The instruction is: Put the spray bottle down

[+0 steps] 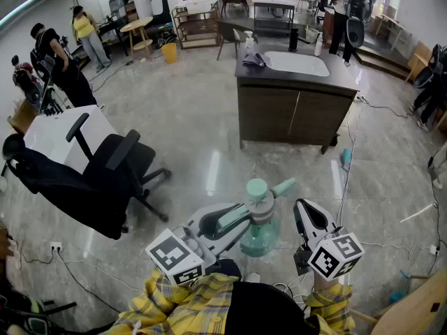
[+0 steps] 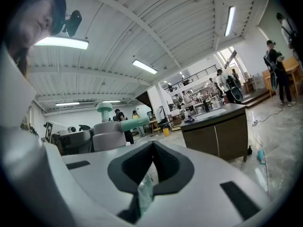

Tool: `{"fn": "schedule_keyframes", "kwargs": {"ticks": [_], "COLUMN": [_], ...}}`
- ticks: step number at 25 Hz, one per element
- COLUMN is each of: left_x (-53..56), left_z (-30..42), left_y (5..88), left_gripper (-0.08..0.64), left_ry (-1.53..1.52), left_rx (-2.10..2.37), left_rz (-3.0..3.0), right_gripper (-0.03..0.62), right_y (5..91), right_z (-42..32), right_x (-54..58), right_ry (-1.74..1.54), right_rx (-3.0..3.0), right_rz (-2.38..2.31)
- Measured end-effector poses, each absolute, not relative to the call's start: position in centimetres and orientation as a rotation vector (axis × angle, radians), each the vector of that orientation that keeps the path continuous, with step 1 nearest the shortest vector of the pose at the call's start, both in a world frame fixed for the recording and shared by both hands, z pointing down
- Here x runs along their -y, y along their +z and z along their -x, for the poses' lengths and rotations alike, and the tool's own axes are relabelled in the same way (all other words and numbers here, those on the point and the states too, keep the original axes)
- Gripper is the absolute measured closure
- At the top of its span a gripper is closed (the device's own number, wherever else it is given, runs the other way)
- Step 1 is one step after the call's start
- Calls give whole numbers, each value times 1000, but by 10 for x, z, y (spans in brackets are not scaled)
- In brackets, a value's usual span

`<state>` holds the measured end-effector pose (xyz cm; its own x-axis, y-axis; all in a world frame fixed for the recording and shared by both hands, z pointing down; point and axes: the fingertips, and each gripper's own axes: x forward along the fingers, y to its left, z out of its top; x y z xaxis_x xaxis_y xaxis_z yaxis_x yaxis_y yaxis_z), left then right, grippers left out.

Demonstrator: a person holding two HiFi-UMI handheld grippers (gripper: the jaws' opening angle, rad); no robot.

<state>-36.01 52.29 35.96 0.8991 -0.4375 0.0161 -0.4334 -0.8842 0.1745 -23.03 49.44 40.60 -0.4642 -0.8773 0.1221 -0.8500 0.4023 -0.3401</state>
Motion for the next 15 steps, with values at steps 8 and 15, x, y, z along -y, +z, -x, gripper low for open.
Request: {"fn": "schedule_keyframes", "kwargs": {"ticks": [8,15], "left_x": [-526,-529], "left_z": [356,348], "left_y": [362,366], "left_gripper": [440,441], "left_ry": [-34,-18], "left_rx": [647,601], "left_rz": [-2893,-2901], "right_gripper": [584,563], "right_y": [400,397], "right_z": [240,254], "right_x": [-500,-501], "right_ry": [-575,-630], "right_rx": [-2558,-2585], "right_rz": [1429,1273]}}
